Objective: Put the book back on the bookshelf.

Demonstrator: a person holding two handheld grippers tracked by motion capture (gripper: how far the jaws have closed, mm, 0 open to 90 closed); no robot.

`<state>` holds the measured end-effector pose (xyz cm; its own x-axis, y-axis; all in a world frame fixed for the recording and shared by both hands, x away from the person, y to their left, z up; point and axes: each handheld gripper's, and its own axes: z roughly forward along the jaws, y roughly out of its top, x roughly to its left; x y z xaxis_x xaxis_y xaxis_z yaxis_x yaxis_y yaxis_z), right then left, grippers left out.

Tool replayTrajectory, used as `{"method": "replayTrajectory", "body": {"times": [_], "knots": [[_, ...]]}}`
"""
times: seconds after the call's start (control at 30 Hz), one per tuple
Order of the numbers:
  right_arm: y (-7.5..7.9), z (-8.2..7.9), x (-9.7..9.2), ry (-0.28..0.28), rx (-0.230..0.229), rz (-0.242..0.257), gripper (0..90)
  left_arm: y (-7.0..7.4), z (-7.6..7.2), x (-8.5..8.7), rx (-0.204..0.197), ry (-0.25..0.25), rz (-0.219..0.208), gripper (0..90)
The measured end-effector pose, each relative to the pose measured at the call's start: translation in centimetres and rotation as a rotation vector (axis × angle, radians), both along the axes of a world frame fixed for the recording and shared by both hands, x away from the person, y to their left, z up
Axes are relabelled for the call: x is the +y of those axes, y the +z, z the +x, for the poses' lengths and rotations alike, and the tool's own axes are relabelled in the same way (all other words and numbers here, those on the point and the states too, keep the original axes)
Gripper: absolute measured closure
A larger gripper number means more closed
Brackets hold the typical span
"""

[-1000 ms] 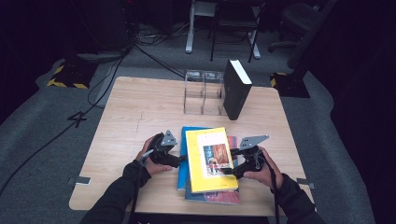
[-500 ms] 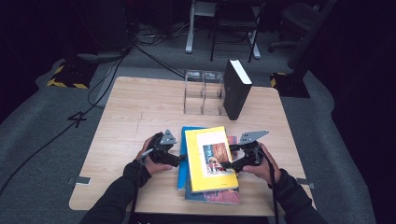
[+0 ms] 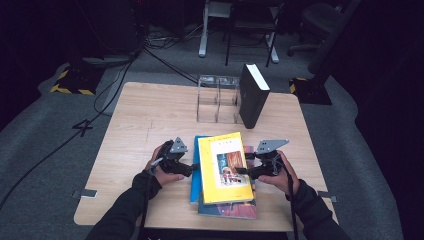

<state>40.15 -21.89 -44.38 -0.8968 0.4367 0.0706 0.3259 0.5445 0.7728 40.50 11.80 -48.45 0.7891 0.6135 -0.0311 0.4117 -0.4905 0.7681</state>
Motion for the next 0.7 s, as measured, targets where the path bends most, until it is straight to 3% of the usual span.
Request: {"method": "replayTrajectory", "body": {"times": [0.07,0.13,0.3,0.37,0.57,0.7], "knots": [[0.2,0.0,-0.2,-0.003,-0.019,0.014,49.7,0.0,0.1,0.0,-0.004,0.001,-0.004,15.9],[0.3,0.0,-0.3,0.024,-0.009,0.053,57.6,-0.1,0.2,0.0,-0.01,0.004,-0.007,16.0],[0.3,0.0,0.2,0.072,-0.005,0.055,60.7,-0.1,0.5,0.1,-0.014,0.019,-0.01,16.3],[0.2,0.0,0.5,0.077,0.0,0.058,60.0,-0.1,0.6,0.1,-0.024,0.042,-0.024,25.4],[0.3,-0.2,0.9,0.084,-0.024,0.063,66.0,-0.1,0.7,0.1,-0.02,0.04,-0.027,25.1],[0.5,-0.4,0.8,0.078,-0.04,0.098,72.6,-0.1,0.7,0.1,-0.023,0.04,-0.02,24.7]]}}
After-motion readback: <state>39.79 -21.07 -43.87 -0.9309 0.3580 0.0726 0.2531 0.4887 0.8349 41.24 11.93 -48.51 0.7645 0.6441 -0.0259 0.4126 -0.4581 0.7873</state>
